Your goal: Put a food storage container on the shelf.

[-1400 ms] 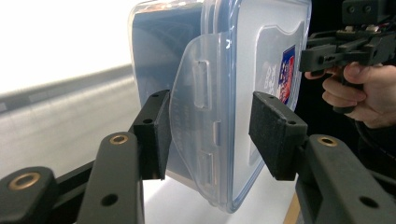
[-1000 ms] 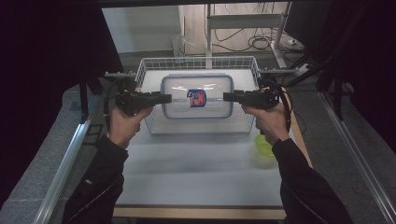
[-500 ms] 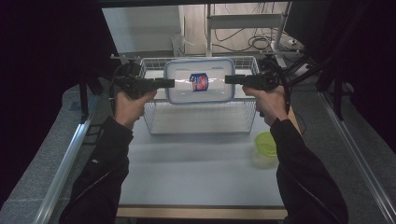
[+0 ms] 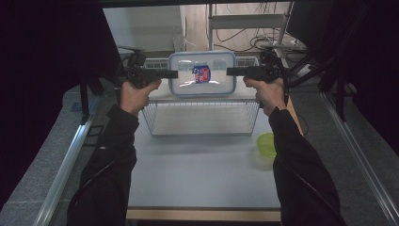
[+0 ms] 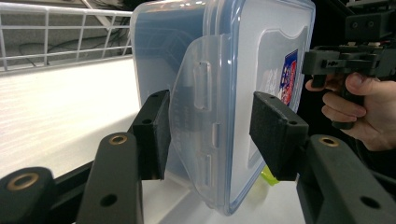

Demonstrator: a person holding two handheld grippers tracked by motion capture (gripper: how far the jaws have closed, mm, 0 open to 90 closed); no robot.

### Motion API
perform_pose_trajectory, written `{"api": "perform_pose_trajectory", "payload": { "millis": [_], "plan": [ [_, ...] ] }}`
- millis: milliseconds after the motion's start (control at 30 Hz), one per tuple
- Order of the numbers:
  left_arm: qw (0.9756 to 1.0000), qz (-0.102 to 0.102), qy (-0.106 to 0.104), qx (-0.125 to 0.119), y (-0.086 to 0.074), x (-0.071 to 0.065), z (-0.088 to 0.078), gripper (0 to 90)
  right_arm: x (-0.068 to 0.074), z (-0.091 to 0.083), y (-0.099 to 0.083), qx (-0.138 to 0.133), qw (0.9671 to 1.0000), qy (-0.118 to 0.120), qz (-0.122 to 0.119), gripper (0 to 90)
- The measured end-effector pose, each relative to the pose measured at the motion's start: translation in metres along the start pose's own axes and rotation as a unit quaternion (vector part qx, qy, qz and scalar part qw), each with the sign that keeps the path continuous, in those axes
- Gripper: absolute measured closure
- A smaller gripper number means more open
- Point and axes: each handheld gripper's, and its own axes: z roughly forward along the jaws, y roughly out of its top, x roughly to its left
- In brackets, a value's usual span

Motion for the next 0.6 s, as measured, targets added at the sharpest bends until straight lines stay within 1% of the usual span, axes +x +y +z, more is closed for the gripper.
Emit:
{"api": "perform_pose_trajectory", "payload": {
  "millis": [167, 233, 267, 333, 367, 433, 500, 533, 600],
  "plan": [
    [0.9999, -0.010, 0.003, -0.005, 0.000, 0.005, 0.001, 48.8, -0.004, 0.006, -0.001, 0.002, 0.9999, 0.001, 0.011, 51.8],
    [0.9999, -0.008, 0.004, -0.006, 0.000, 0.006, 0.001, 48.7, -0.005, 0.008, 0.000, 0.001, 0.9999, 0.003, 0.017, 51.7],
    [0.9999, -0.012, 0.004, -0.008, 0.000, 0.006, 0.001, 48.7, -0.006, 0.008, 0.001, 0.001, 0.9998, 0.004, 0.019, 51.7],
    [0.9999, -0.013, 0.003, -0.009, -0.001, 0.008, 0.001, 48.4, -0.006, 0.009, 0.002, 0.001, 0.9997, 0.002, 0.023, 51.6],
    [0.9998, -0.016, 0.004, -0.014, -0.002, 0.007, 0.001, 48.1, -0.006, 0.009, 0.002, -0.001, 0.9997, 0.002, 0.023, 51.5],
    [0.9998, -0.011, 0.008, -0.015, -0.002, 0.007, 0.002, 47.5, -0.006, 0.010, 0.001, -0.004, 0.9998, 0.000, 0.021, 50.8],
    [0.9998, -0.001, 0.014, -0.013, -0.003, 0.006, 0.002, 46.8, -0.007, 0.011, 0.000, -0.008, 0.9998, 0.000, 0.018, 50.5],
    [0.9997, 0.004, 0.021, -0.011, -0.003, 0.005, 0.002, 46.4, -0.007, 0.011, 0.000, -0.010, 0.9998, 0.001, 0.018, 50.4],
    [0.9988, 0.018, 0.046, -0.002, -0.002, 0.001, 0.003, 44.6, -0.007, 0.012, -0.001, -0.010, 0.9999, -0.001, 0.014, 49.8]
  ]
}}
